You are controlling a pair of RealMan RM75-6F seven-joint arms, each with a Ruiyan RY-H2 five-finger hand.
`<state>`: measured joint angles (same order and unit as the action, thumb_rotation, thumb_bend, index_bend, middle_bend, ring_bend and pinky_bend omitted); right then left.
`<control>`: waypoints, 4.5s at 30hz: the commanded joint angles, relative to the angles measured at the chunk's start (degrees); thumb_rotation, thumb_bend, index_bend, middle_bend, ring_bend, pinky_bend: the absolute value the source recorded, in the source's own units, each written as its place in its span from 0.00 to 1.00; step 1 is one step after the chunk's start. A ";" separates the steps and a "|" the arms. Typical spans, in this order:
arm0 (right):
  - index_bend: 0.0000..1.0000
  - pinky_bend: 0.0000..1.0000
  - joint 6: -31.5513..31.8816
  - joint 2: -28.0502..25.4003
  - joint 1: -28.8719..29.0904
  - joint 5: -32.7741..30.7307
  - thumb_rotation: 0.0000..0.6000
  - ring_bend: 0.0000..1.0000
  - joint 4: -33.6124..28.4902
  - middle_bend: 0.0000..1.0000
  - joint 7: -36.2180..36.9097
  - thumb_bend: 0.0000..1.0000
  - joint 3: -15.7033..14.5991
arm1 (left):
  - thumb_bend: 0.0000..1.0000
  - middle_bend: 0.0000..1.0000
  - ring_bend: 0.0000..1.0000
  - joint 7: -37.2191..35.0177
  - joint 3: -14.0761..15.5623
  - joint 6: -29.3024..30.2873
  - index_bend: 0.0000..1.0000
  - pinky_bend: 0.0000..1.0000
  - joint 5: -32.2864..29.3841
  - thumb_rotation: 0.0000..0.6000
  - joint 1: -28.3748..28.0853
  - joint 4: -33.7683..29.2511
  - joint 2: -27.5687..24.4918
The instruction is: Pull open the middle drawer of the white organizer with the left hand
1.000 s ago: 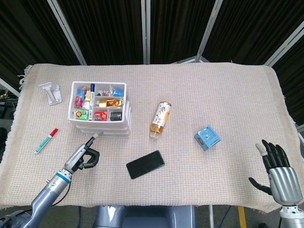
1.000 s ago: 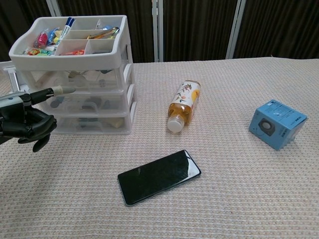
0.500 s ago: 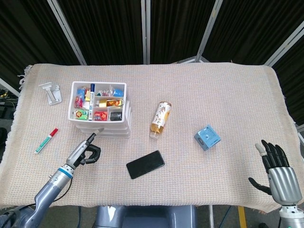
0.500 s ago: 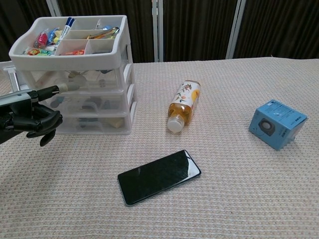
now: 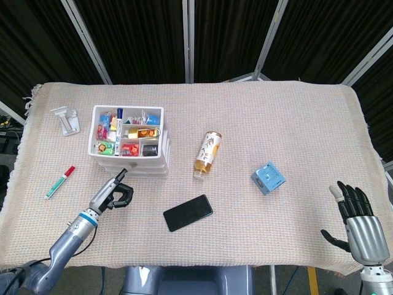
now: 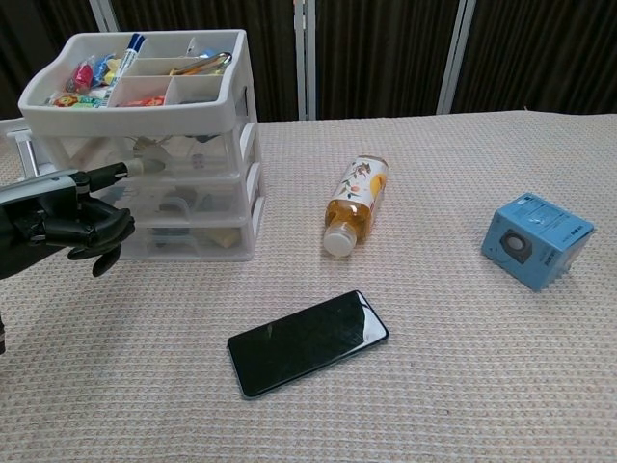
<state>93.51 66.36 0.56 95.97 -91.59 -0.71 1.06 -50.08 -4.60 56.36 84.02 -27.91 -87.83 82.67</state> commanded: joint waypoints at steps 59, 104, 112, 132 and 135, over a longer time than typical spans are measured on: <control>0.00 0.00 -0.81 0.13 -0.06 -0.10 1.00 0.00 -0.54 0.00 -1.50 0.00 -0.46 | 0.70 0.83 0.86 -1.96 7.79 10.37 0.07 0.69 7.92 1.00 4.03 0.68 -0.30; 0.00 0.00 -1.09 0.71 -0.19 1.05 1.00 0.00 -0.62 0.00 -3.05 0.00 -1.21 | 0.69 0.91 0.91 79.51 -3.55 14.88 0.23 0.73 -22.92 1.00 5.57 -30.01 -12.92; 0.00 0.00 -1.28 0.62 -0.13 1.08 1.00 0.00 -0.69 0.00 -2.99 0.00 -1.30 | 0.69 0.91 0.91 80.47 -3.63 14.54 0.33 0.73 -25.39 1.00 4.08 -30.20 -12.01; 0.00 0.00 -0.86 0.58 -0.31 1.36 1.00 0.00 -0.91 0.00 -3.03 0.00 -1.36 | 0.69 0.91 0.91 78.03 3.26 15.64 0.44 0.73 -14.80 1.00 6.85 -34.20 -14.72; 0.00 0.00 -1.01 0.71 -0.28 1.36 1.00 0.00 -0.84 0.00 -3.25 0.00 -1.41 | 0.69 0.91 0.91 77.85 4.61 16.17 0.44 0.73 -12.42 1.00 7.61 -34.41 -14.84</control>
<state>92.52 67.05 0.27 97.33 -92.44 -3.95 -0.34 27.87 -0.79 72.19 70.48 -20.81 -122.04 67.93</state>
